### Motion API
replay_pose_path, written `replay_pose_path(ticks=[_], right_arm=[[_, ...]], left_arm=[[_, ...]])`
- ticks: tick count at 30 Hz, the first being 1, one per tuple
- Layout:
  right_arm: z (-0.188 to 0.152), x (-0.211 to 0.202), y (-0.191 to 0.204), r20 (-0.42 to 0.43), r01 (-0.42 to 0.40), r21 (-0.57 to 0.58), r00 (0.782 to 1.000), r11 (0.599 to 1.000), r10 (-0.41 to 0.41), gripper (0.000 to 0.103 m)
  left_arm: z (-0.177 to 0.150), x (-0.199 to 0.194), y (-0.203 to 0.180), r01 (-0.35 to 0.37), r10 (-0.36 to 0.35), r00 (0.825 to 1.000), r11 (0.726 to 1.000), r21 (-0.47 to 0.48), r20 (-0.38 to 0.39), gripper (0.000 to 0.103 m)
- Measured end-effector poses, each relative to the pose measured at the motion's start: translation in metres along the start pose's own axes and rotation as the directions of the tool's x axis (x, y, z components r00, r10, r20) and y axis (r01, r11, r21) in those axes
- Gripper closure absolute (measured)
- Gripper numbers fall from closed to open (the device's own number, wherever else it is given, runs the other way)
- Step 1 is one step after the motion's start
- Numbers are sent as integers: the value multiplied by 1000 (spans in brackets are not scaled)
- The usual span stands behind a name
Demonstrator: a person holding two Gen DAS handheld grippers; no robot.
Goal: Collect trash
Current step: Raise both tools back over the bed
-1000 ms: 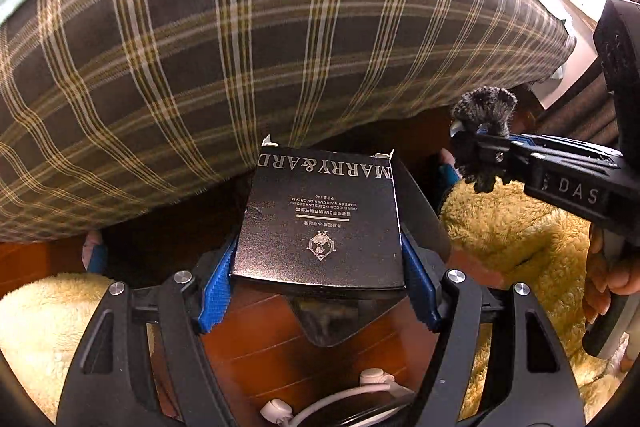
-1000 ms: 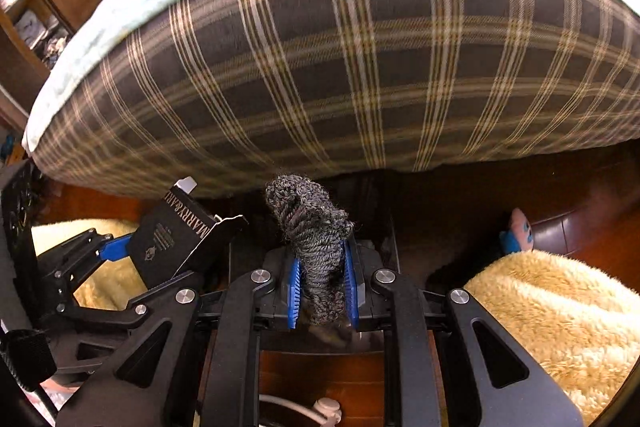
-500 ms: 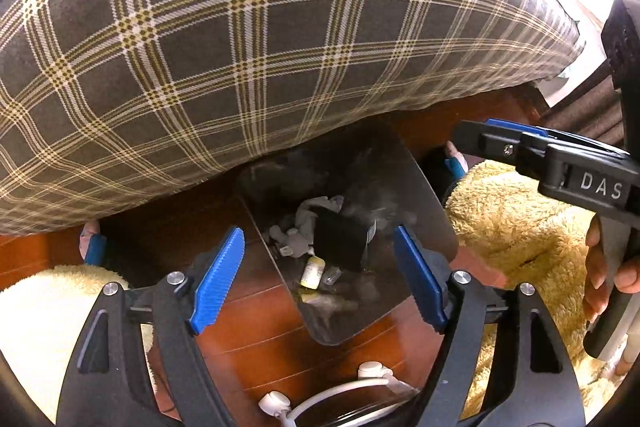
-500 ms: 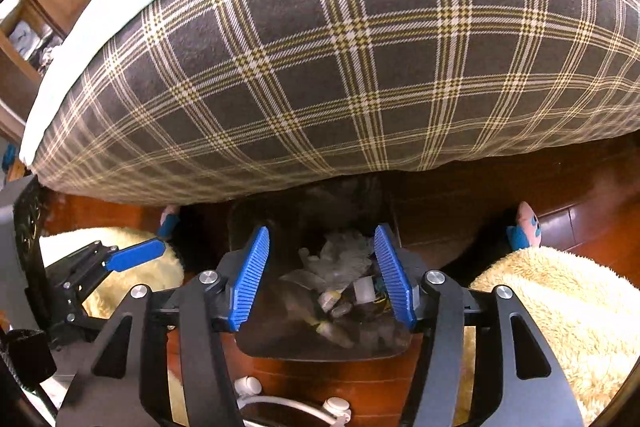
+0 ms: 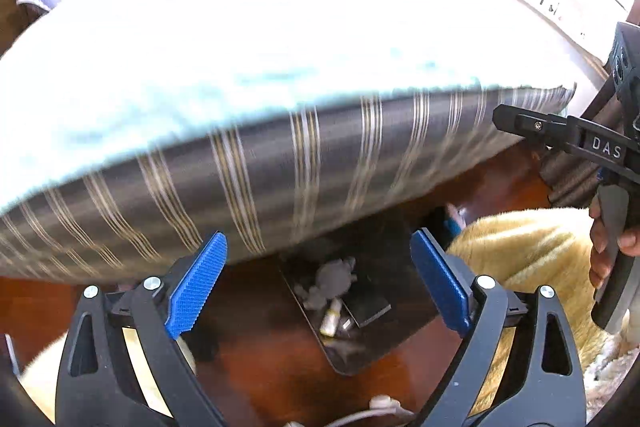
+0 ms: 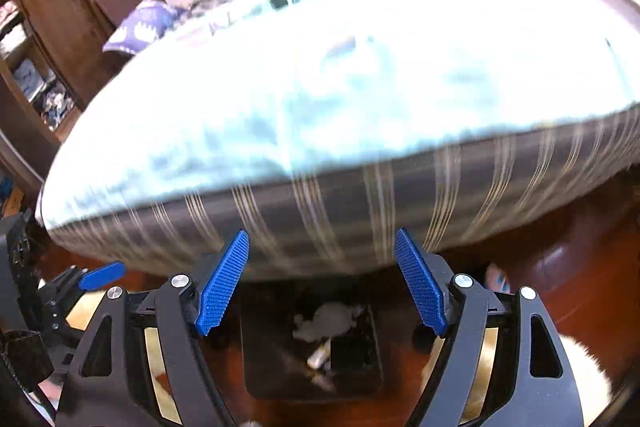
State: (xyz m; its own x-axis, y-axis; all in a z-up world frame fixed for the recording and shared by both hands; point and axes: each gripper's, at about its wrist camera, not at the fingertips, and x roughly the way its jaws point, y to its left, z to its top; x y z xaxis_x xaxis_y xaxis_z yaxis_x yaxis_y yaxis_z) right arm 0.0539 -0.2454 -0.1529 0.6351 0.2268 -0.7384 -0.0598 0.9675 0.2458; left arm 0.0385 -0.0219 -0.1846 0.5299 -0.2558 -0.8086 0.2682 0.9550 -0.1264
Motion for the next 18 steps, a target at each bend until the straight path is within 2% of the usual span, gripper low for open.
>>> replay_pose_path(ticks=[5, 10, 18], right_arm=[[33, -8, 13, 56, 50, -67, 997, 996, -46, 26], [69, -5, 25, 99, 57, -113, 994, 992, -46, 26], [120, 25, 39, 97, 39, -129, 995, 991, -27, 24]], left_arm=[[31, -23, 11, 5, -5, 998, 1000, -6, 59, 13], [67, -34, 23, -46, 47, 992, 999, -13, 117, 9], [125, -15, 38, -124, 128, 981, 992, -36, 147, 8]])
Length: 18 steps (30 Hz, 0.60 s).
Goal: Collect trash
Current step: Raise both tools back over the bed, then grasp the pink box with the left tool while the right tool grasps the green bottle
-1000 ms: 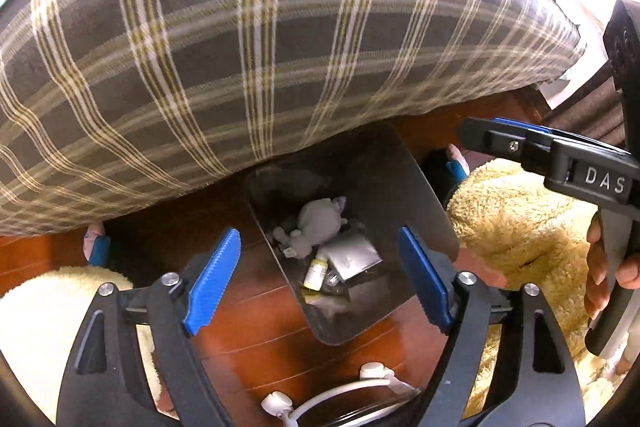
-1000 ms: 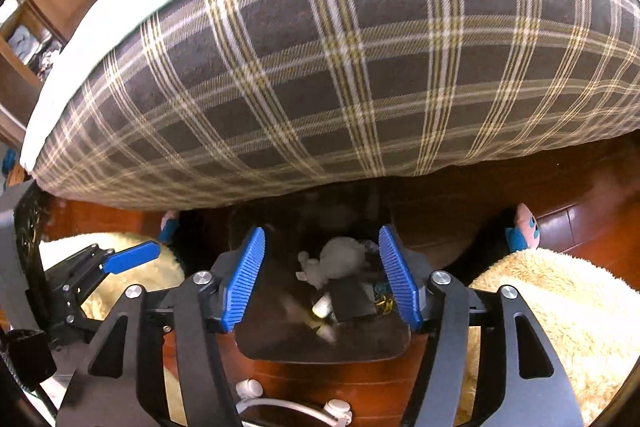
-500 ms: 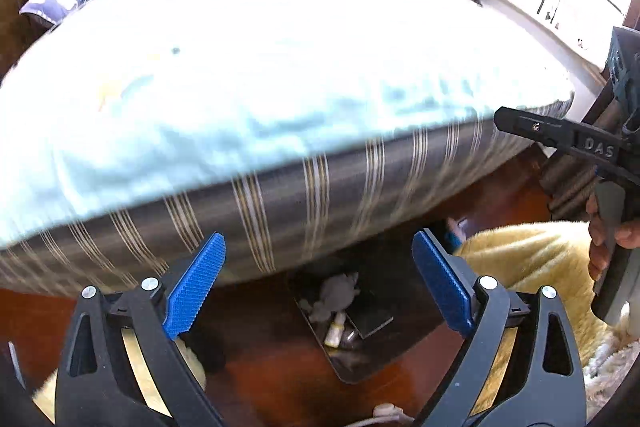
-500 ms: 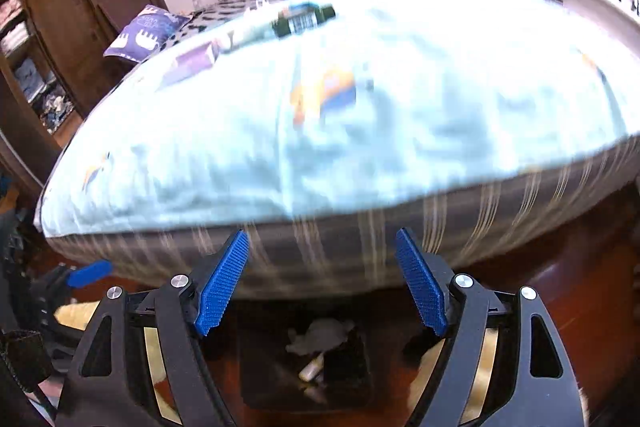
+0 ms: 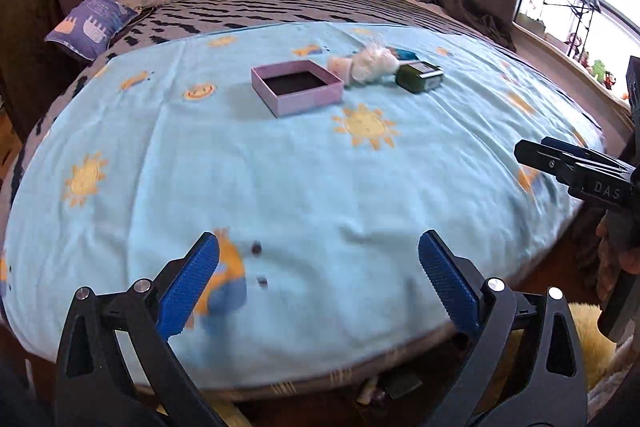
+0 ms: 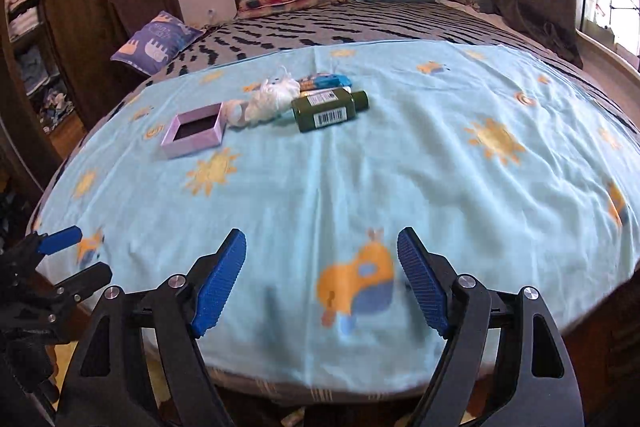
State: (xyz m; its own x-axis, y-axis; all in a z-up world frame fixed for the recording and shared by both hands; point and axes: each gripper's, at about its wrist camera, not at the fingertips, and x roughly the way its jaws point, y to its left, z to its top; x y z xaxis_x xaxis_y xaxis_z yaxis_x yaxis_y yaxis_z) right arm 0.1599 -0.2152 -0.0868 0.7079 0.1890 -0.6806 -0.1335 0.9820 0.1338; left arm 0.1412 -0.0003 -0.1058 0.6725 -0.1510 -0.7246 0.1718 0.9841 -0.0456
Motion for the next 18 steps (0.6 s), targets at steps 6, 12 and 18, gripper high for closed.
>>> replay_pose_path(ticks=[6, 12, 18], right_arm=[[34, 36, 4, -17, 9, -13, 1000, 1000, -10, 24], [57, 72, 2, -55, 17, -12, 998, 1000, -18, 24], [68, 105, -2, -101, 17, 7, 995, 1000, -17, 24]], left_arm=[[29, 34, 7, -51, 51, 999, 999, -6, -11, 8], [53, 68, 6, -72, 71, 997, 997, -23, -33, 8], [72, 97, 5, -81, 78, 995, 996, -41, -59, 8]])
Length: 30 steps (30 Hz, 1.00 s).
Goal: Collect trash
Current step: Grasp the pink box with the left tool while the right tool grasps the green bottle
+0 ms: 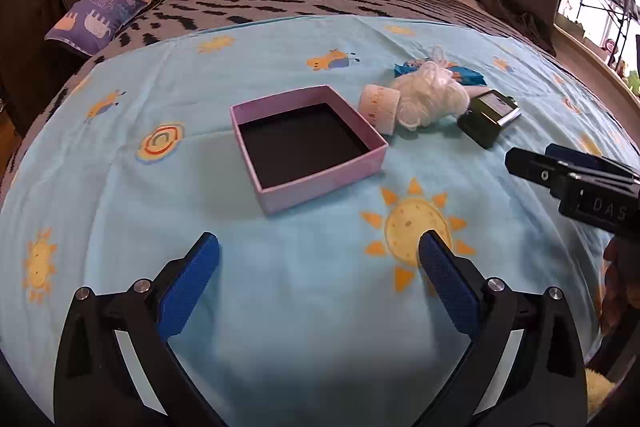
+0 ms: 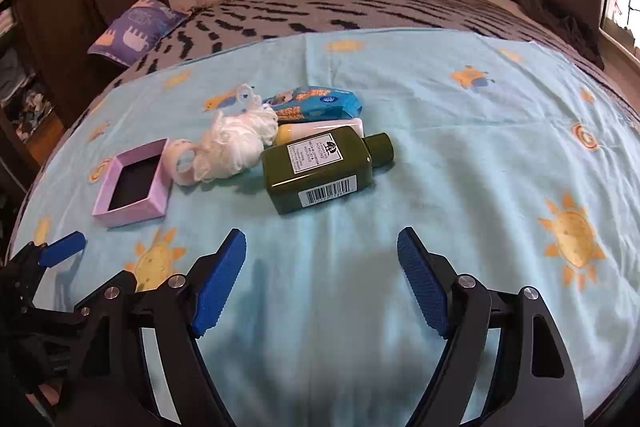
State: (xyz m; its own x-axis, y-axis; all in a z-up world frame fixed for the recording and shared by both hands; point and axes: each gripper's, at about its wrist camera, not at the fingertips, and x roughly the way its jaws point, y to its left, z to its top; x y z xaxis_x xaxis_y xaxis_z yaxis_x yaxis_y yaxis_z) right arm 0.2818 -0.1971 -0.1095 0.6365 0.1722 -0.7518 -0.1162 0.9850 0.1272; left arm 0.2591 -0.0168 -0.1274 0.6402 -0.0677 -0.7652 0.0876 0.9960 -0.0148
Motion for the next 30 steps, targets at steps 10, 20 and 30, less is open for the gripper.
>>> replay_pose_path(ticks=[10, 20, 30], right_arm=[[16, 19, 1, -3, -2, -12, 1000, 1000, 2, 24], [30, 31, 2, -8, -8, -17, 1000, 1000, 8, 25], [18, 17, 2, 20, -4, -17, 1000, 1000, 4, 35]], left_arm=[[34, 29, -4, 18, -19, 1000, 999, -47, -23, 8], [53, 42, 6, 14, -16, 1000, 997, -71, -24, 18], [42, 29, 13, 38, -39, 999, 997, -60, -13, 30]])
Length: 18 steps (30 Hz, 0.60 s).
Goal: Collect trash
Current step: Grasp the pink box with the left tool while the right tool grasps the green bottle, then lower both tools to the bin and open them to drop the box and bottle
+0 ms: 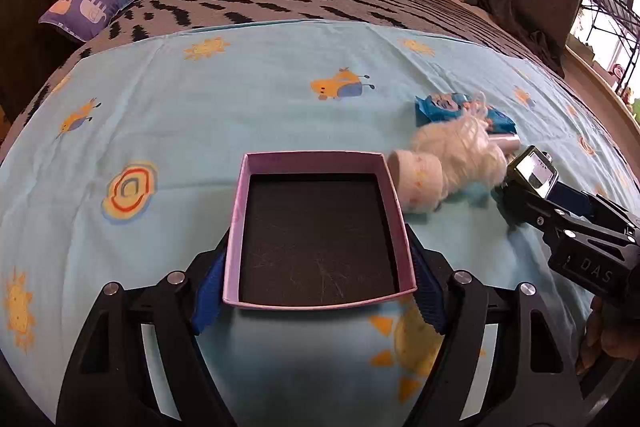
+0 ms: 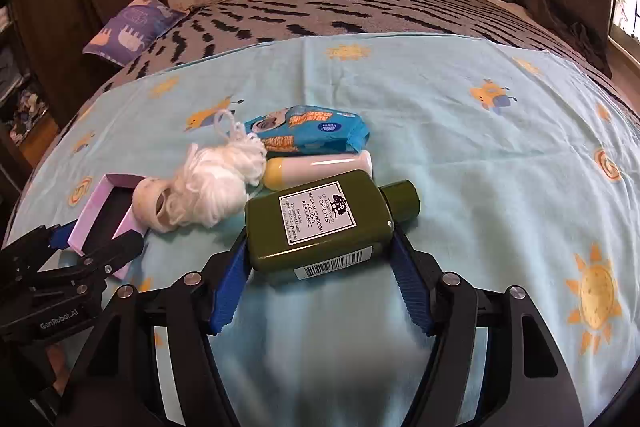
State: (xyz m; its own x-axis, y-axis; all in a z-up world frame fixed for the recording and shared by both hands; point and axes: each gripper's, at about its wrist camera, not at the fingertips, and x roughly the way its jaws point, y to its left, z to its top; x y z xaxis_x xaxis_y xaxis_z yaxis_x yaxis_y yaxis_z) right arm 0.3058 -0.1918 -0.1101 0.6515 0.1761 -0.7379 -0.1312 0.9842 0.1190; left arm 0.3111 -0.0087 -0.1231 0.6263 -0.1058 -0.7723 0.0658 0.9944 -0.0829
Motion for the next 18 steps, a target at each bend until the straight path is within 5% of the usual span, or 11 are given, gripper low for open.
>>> replay_pose_path(ticks=[18], right_arm=[[-125, -126, -10, 62, 21, -9, 998, 1000, -21, 35]], left_arm=[[-117, -138, 5, 201, -201, 977, 979, -1, 65, 30]])
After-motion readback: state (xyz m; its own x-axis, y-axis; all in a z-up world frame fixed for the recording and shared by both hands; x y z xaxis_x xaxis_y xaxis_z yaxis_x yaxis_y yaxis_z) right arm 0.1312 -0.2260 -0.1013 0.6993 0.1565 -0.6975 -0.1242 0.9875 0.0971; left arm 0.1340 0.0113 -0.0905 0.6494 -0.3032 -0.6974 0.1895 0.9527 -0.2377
